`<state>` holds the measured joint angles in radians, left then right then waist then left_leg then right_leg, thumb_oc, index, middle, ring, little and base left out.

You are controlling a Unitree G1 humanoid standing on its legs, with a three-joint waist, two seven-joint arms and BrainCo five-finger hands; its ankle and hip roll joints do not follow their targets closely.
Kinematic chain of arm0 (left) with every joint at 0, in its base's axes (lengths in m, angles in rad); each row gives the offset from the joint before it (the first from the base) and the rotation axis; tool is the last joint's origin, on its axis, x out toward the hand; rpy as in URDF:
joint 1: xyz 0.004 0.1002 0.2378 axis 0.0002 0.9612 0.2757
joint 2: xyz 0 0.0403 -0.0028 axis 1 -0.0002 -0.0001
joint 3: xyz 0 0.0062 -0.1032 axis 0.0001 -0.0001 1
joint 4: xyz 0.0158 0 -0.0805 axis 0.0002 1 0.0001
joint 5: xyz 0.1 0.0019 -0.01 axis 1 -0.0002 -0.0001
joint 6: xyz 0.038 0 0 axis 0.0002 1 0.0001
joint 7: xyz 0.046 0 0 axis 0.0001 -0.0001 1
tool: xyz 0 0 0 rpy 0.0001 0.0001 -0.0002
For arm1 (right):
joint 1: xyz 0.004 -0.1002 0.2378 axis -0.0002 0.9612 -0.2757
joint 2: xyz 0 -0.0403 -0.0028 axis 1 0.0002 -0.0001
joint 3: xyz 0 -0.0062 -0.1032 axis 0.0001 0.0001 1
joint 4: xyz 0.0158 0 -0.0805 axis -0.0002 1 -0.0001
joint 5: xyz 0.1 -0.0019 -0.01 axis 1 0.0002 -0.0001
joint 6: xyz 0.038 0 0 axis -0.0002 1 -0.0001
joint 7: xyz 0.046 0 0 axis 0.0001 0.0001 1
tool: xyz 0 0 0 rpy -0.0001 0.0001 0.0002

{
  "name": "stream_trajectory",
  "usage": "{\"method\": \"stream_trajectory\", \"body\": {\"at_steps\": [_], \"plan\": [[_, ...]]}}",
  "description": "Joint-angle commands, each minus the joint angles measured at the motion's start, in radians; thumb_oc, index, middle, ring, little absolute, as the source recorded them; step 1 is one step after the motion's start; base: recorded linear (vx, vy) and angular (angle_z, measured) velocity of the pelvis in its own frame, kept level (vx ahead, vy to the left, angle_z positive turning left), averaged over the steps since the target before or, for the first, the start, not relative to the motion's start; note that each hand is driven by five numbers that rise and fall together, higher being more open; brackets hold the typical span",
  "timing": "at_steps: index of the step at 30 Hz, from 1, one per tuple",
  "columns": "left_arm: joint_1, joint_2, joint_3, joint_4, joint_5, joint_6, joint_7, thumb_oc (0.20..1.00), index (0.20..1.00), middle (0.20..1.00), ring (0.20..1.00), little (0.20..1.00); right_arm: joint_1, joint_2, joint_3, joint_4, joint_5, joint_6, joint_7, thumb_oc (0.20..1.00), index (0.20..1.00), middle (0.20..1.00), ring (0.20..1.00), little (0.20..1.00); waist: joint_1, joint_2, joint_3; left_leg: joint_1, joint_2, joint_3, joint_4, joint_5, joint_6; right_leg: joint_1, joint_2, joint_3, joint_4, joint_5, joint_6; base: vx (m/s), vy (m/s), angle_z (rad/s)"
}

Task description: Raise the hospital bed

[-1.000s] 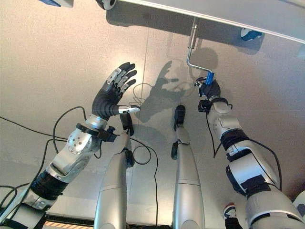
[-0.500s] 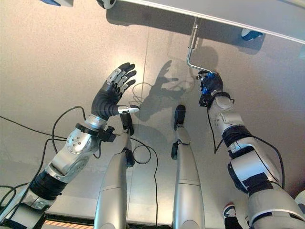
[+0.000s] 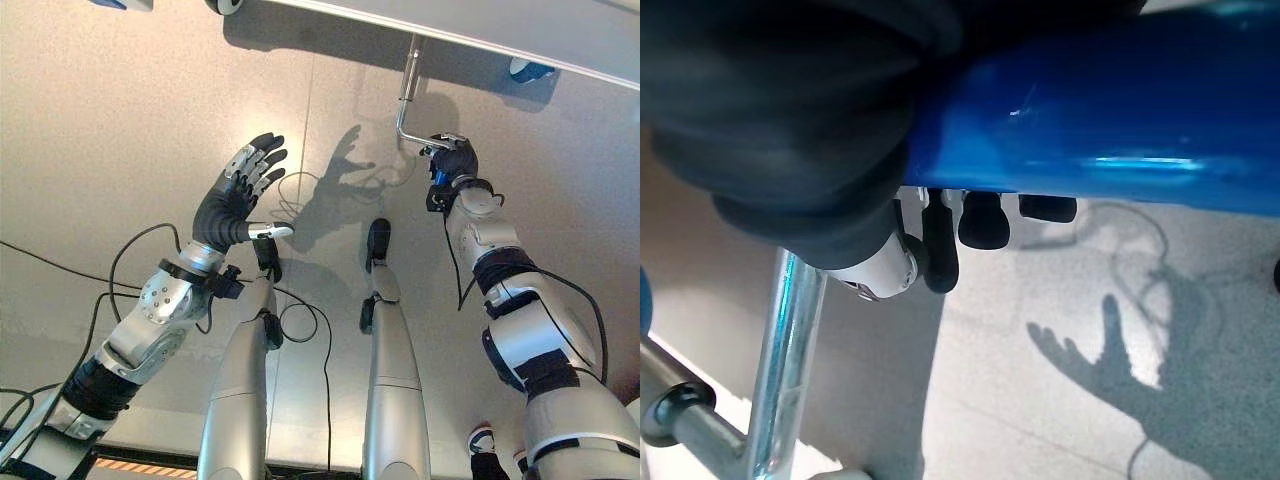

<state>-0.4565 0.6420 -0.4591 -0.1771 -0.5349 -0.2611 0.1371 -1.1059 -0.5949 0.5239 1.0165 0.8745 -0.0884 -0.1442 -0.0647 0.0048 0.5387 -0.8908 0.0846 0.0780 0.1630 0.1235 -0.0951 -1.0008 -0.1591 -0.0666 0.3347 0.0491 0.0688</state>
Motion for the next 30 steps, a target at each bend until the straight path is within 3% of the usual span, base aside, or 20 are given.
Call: {"method": "stream_trajectory", "body": {"at_steps": [1, 16, 30], "plan": [[0.038, 0.031, 0.003, -0.151, -0.009, -0.041, -0.011, 1.000, 1.000, 1.000, 1.000, 1.000, -0.113, -0.038, -0.027, 0.096, -0.007, -0.026, -0.019, 0.200, 0.200, 0.200, 0.200, 0.200, 0.006, -0.014, -0.019, -0.003, -0.022, 0.000, 0.082, -0.078, 0.006, 0.052, 0.024, 0.010, -0.121, 0.068, 0.087, 0.00, 0.000, 0.00], [0.008, -0.024, 0.014, -0.117, -0.003, -0.028, -0.005, 1.000, 1.000, 1.000, 1.000, 1.000, 0.045, 0.104, -0.088, 0.125, 0.006, -0.011, 0.003, 0.200, 0.200, 0.200, 0.200, 0.200, 0.006, 0.000, -0.019, 0.000, -0.029, 0.000, 0.073, -0.073, 0.012, 0.053, 0.025, 0.012, -0.131, 0.078, 0.089, 0.00, 0.000, 0.00], [0.001, -0.028, -0.001, -0.111, 0.000, -0.026, -0.002, 1.000, 1.000, 1.000, 1.000, 1.000, 0.099, 0.113, -0.070, 0.043, 0.008, -0.015, 0.004, 0.200, 0.200, 0.200, 0.200, 0.200, -0.001, -0.005, -0.019, 0.005, -0.029, 0.003, 0.073, -0.068, 0.010, 0.062, 0.023, 0.014, -0.140, 0.087, 0.090, 0.00, 0.000, 0.00]]}}
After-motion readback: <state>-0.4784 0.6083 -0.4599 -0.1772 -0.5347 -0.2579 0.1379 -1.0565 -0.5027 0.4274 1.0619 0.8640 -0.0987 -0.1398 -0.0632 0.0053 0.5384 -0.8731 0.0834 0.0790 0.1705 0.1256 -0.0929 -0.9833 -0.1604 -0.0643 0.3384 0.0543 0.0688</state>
